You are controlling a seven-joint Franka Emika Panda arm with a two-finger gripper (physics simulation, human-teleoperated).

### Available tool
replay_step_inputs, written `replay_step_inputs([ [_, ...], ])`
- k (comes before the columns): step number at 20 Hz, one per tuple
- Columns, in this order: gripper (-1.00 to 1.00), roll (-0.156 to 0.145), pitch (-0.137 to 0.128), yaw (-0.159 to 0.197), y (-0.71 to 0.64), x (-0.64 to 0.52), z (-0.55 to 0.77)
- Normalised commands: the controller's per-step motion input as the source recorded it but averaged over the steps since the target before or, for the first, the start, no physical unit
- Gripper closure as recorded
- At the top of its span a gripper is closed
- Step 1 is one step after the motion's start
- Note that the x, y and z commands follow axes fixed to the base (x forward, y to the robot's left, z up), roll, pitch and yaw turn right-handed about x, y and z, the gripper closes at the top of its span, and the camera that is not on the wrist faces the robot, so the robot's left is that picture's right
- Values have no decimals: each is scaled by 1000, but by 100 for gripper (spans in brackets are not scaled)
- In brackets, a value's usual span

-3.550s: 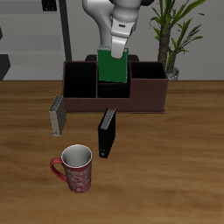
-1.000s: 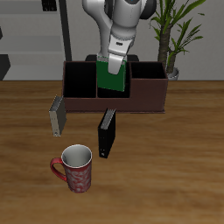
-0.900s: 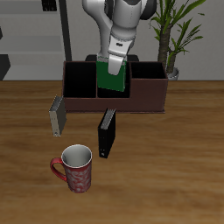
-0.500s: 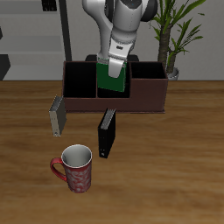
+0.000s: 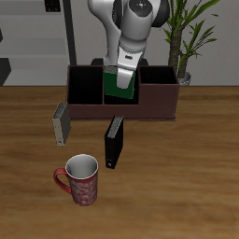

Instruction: Place the green book into the back desk caddy's front compartment

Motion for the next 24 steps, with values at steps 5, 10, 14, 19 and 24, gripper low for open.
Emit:
replay_step_inputs([
  [5, 100, 4, 8, 14, 10, 27, 24],
  [10, 100, 6, -36, 18, 53, -7, 253],
  [14, 100, -2, -6, 21, -12, 30, 53],
  [19, 100, -1, 24, 12, -30, 13, -96],
  [24, 100, -9, 18, -9, -4, 55, -92],
])
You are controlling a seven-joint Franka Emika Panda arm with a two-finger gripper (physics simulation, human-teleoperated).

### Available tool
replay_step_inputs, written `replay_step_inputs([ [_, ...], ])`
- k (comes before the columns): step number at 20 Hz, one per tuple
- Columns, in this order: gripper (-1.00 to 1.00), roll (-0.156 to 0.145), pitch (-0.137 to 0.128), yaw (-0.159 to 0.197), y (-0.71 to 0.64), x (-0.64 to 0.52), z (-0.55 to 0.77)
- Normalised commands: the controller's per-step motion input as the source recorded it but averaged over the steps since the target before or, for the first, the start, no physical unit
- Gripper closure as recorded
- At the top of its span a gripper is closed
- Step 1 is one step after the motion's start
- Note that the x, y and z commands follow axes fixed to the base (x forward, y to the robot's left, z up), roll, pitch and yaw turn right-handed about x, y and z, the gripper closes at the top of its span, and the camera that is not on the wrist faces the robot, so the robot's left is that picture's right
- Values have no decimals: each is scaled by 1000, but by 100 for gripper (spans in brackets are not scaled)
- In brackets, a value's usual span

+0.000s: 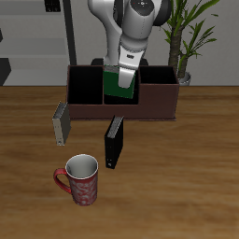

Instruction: Place the green book into the back desk caddy's front compartment

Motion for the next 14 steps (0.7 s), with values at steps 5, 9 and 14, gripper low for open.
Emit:
replay_step_inputs([
  [5, 100, 2, 41, 1, 17, 52, -192],
  [9, 100, -6, 27, 6, -10, 49, -148],
  [14, 100, -5, 48, -5, 0, 40, -185],
])
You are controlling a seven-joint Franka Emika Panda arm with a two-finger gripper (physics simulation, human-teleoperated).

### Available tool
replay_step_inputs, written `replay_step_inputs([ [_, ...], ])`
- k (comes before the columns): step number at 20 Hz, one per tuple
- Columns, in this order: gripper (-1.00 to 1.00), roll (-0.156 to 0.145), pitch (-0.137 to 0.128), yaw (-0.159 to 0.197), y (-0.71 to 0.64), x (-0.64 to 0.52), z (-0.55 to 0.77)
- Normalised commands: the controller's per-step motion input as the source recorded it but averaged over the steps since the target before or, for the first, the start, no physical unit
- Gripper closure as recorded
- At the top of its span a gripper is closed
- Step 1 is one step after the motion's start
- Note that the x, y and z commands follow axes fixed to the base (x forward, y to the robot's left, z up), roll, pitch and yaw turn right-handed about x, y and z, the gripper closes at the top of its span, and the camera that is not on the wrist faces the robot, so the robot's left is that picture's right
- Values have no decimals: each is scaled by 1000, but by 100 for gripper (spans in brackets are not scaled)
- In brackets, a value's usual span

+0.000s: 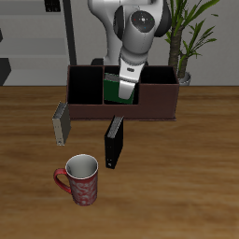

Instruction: Place the green book into the back desk caddy's front compartment

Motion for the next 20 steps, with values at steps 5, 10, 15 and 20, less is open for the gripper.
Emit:
replay_step_inputs([
  [5, -100, 6, 25, -40, 78, -11, -11],
  [10, -100, -3, -15, -17, 47, -18, 100],
  [15, -100, 6, -9, -25, 31, -14, 102],
  [20, -100, 6, -2, -32, 32, 31, 37],
])
